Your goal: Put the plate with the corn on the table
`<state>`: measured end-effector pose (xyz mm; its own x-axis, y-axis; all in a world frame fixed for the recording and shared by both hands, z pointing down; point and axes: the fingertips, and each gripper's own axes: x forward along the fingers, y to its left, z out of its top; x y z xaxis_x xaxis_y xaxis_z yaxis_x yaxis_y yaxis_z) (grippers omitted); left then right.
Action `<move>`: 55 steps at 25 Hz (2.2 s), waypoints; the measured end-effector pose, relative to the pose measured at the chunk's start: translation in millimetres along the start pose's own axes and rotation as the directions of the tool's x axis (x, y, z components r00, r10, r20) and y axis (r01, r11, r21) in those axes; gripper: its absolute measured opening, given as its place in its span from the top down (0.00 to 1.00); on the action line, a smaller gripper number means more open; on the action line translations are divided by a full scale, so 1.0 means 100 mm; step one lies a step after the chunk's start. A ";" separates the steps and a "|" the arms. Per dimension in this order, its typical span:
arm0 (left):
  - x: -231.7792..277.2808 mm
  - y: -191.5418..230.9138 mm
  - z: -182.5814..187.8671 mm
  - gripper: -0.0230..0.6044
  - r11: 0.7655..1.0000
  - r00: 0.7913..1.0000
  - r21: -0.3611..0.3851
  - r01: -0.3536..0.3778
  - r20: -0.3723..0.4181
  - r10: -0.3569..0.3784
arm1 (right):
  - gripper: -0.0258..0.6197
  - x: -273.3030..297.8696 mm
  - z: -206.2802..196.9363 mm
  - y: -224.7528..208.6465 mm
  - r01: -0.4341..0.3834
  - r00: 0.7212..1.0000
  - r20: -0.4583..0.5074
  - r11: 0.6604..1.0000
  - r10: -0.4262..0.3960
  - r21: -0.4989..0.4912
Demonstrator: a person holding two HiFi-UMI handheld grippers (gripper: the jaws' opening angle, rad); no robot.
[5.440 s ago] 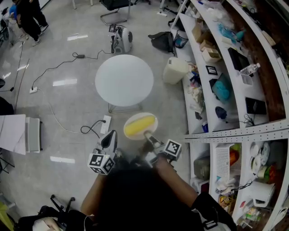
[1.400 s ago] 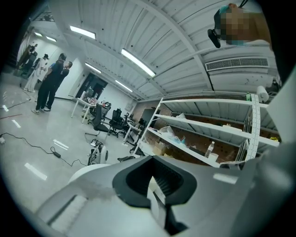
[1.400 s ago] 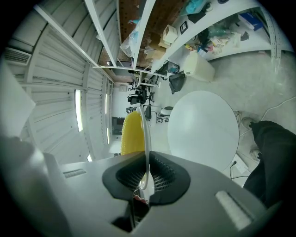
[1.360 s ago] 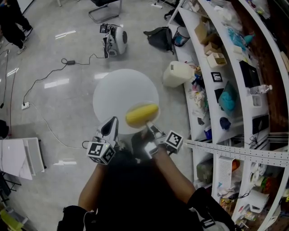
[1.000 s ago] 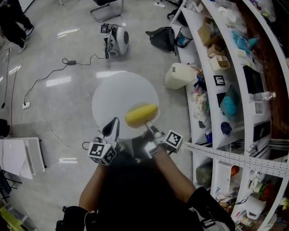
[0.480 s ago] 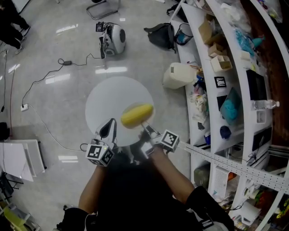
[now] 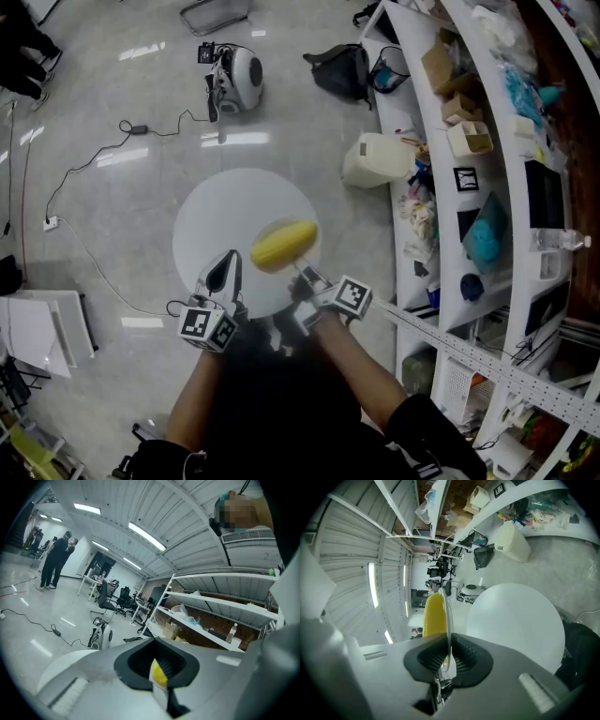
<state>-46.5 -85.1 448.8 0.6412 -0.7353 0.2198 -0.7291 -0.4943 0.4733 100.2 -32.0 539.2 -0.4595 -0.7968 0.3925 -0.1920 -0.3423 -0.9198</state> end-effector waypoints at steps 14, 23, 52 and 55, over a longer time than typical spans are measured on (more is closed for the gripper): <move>0.33 0.24 -0.16 0.96 0.998 0.998 -0.027 -0.059 0.002 0.059 | 0.91 0.35 0.21 -0.29 0.032 0.999 -0.027 0.999 -0.032 0.003; 0.52 0.32 -0.38 0.96 0.996 0.997 -0.033 -0.082 -0.013 0.081 | 0.91 0.51 0.33 -0.49 0.009 0.999 -0.033 1.000 -0.009 0.004; 0.84 0.67 -1.01 0.96 0.990 0.992 -0.076 -0.116 -0.052 0.112 | 0.91 0.89 0.56 -1.13 0.005 0.996 -0.084 1.000 -0.008 -0.026; 0.86 0.73 -1.04 0.96 0.990 0.992 -0.070 -0.121 -0.053 0.118 | 0.91 0.94 0.55 -1.22 0.017 0.995 -0.096 1.000 -0.020 -0.025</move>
<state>-19.3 -136.3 590.5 0.5624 -0.7630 0.3187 -0.7830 -0.3675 0.5019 128.5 -92.5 688.0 -0.5370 -0.7382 0.4082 -0.2219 -0.3432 -0.9127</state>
